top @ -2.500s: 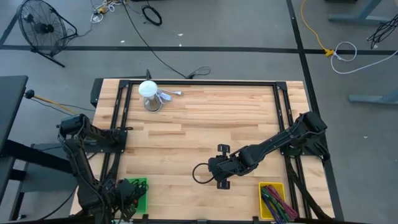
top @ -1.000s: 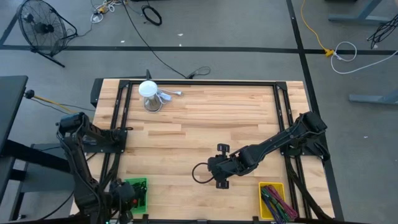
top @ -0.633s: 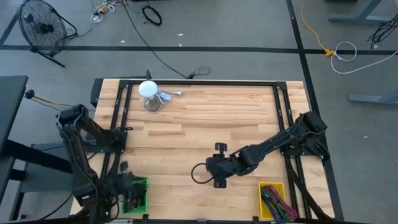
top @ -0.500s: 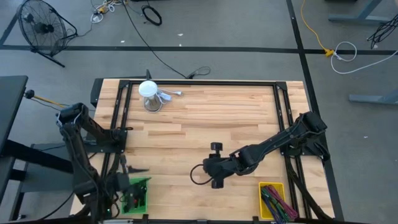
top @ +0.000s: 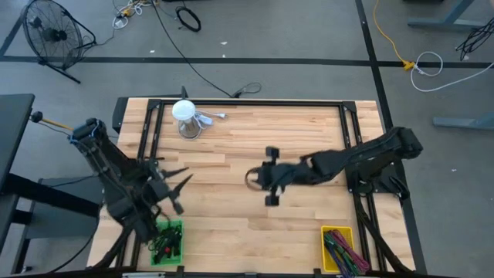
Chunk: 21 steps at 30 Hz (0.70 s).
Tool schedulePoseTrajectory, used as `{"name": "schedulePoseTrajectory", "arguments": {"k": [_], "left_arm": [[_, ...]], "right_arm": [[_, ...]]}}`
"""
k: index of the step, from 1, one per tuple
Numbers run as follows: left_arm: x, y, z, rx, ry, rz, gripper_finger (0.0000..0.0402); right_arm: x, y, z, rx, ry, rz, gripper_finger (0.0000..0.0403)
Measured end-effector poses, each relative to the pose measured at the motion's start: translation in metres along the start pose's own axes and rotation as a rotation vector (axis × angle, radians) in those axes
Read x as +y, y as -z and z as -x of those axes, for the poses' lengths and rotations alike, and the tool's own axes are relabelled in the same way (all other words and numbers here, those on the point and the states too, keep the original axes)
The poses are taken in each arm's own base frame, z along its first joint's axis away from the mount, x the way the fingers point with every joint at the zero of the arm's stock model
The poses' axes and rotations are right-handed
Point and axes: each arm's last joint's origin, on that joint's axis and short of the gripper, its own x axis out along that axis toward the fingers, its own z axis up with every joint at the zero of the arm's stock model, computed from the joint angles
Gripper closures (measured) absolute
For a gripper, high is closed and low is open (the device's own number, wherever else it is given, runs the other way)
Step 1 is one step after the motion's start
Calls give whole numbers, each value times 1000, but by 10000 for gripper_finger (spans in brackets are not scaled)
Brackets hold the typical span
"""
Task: Pick & Place USB Port
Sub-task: Return to Home Position
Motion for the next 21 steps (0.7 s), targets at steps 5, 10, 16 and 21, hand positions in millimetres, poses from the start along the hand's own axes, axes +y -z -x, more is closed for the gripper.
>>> {"name": "schedulePoseTrajectory", "arguments": {"k": [5,10,16,21], "left_arm": [[7,-1,-26,25,-118,33,314],[5,-1,-46,40,-206,98,339],[-6,6,-67,64,-278,90,367],[-17,10,-83,64,-326,164,390]], "right_arm": [[-36,9,36,-90,51,-56,292],[-57,36,71,-299,57,-93,292],[-66,76,100,-492,81,-160,292],[-67,102,114,-531,91,-174,292]]}}
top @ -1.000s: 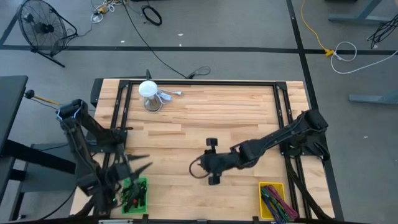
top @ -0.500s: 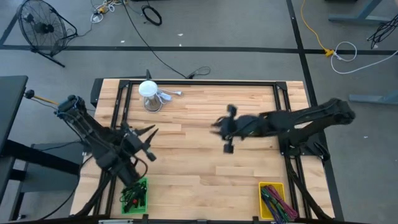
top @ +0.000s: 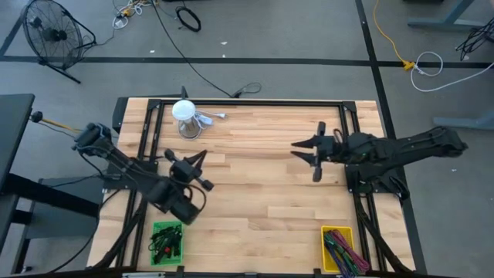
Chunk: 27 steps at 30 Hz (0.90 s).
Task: Pick & Place USB Port
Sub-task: Return to Home Position
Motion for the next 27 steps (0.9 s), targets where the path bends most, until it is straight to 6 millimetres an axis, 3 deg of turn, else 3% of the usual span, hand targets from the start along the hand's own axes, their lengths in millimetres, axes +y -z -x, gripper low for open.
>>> {"name": "schedulePoseTrajectory", "arguments": {"k": [6,12,16,21,24,27], "left_arm": [[-14,7,-15,76,-25,-33,395],[-18,19,-9,462,180,-209,370],[-16,14,-13,310,96,-214,365],[6,6,-28,280,17,-255,367],[24,23,-28,348,31,-285,367],[55,49,-12,346,61,-192,367]], "right_arm": [[-5,12,11,-5,65,-41,292],[-2,23,8,25,33,-227,292],[-2,26,7,45,28,-189,292],[2,28,7,84,-93,-344,292],[5,30,8,124,-197,-339,292],[7,33,9,157,-229,-366,292]]}}
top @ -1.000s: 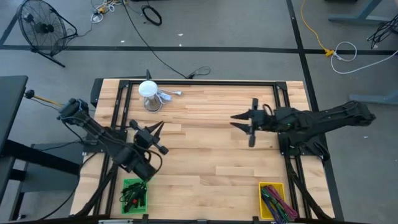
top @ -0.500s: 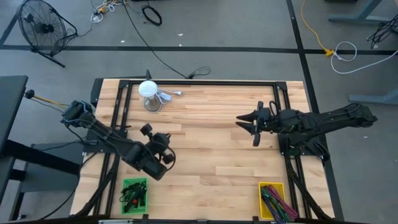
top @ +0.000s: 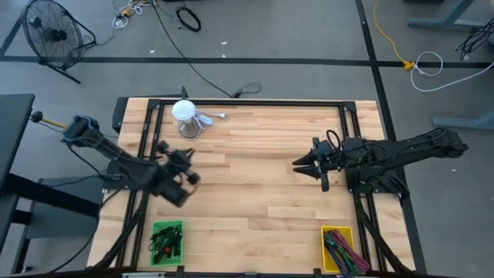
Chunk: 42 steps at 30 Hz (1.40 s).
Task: Pick & Place USB Port
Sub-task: Return to Home Position
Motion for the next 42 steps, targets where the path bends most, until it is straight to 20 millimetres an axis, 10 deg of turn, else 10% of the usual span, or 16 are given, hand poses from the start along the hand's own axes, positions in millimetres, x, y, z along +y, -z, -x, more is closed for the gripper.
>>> {"name": "schedulePoseTrajectory", "arguments": {"k": [5,18,28,34,42], "left_arm": [[37,45,17,-39,204,195,367],[70,78,54,-423,611,244,367],[65,119,43,-477,659,270,367],[68,135,28,-456,673,333,367],[83,123,20,-446,620,372,367]], "right_arm": [[0,1,0,11,-9,5,292],[-1,0,0,-10,32,50,292],[3,16,-4,-180,-314,281,292],[-11,37,1,-174,-222,243,292],[-20,61,16,-239,-344,247,292]]}}
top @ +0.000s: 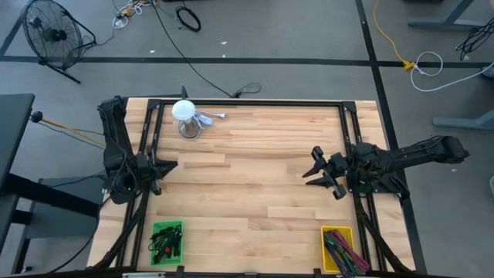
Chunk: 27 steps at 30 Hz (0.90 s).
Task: Pick & Place USB Port
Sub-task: Return to Home Position
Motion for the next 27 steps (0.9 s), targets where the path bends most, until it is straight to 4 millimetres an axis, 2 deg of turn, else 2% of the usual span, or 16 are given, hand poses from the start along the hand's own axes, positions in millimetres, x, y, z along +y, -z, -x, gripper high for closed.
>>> {"name": "schedulePoseTrajectory", "arguments": {"k": [5,10,14,17,23,27], "left_arm": [[6,-5,-1,-3,-18,-5,367],[10,-8,-1,-2,-18,-8,367],[12,-9,-1,-2,-18,-23,367],[11,-9,-1,1,-16,-45,367],[4,-8,-1,121,93,78,367],[1,-6,0,211,176,95,367]], "right_arm": [[-2,14,11,-12,5,-3,292],[-4,41,22,-20,-1,-27,292],[-5,40,22,-29,5,-34,292],[-7,41,22,-25,78,-89,292],[-10,42,22,-31,172,-107,292],[-11,42,22,-33,192,-107,292]]}}
